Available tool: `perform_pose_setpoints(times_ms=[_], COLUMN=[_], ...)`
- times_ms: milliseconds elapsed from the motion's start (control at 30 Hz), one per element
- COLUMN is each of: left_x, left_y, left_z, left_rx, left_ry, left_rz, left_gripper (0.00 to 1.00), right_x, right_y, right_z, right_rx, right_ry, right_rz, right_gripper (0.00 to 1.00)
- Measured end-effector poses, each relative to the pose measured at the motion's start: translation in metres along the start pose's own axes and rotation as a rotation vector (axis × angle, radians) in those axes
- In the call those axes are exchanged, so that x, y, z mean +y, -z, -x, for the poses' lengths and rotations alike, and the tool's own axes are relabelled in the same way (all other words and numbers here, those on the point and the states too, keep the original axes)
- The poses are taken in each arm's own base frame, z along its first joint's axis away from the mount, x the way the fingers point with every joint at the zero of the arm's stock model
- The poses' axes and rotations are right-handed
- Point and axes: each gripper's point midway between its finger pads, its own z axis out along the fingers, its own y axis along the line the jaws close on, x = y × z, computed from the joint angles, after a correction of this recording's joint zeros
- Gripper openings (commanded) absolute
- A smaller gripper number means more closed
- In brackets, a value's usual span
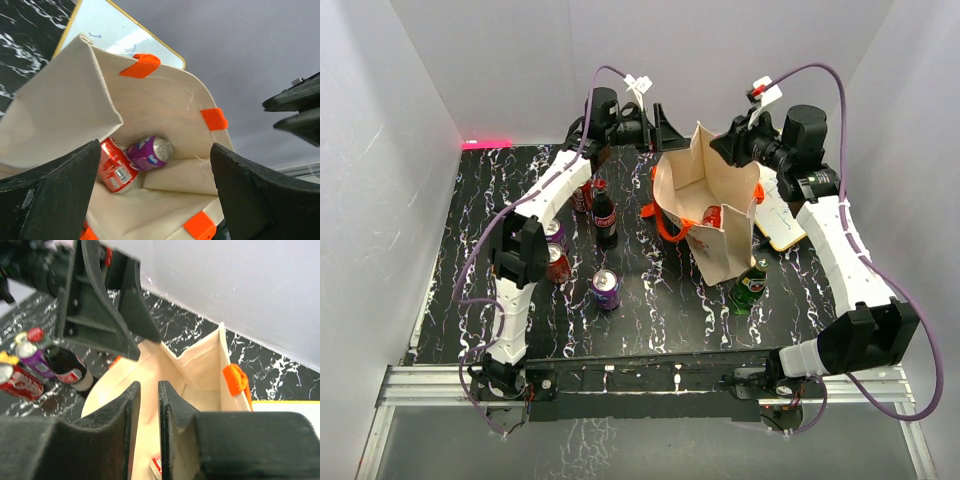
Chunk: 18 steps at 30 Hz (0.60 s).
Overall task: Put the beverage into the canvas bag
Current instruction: Adjust the canvas bag at the center of the board.
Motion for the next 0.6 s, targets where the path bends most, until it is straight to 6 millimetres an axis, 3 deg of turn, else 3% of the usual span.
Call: perform_pose_setpoints(times_ms=[167, 267, 467, 600], left_x=[0.007, 0.010, 0.001, 0.002], left_y=[0.011, 0.017, 0.022, 0.013], left_z=[0.005, 0.013, 0.036, 0.041], left_rx=[0.010, 0.012, 0.003, 0.006], left_ry=[-0.130, -0.244, -0.463, -0.575], left_rz=[0.085, 0.132, 0.139, 0.104], left_gripper=[0.89, 0.90, 0.86, 0.86], right_x=[-0.001, -0.003, -0.008, -0.006], right_y=[-0.003, -0.007, -0.012, -0.007], right_z=[-0.038, -0.064, -0.111, -0.125], right_rx=[0.115, 0.192, 0.334, 0.386], right_ry=[0.002, -0.004, -0.022, -0.023], right_rz=[0.025, 0.044, 0.072, 0.084], right_gripper=[0.50, 0.55, 0.54, 0.43])
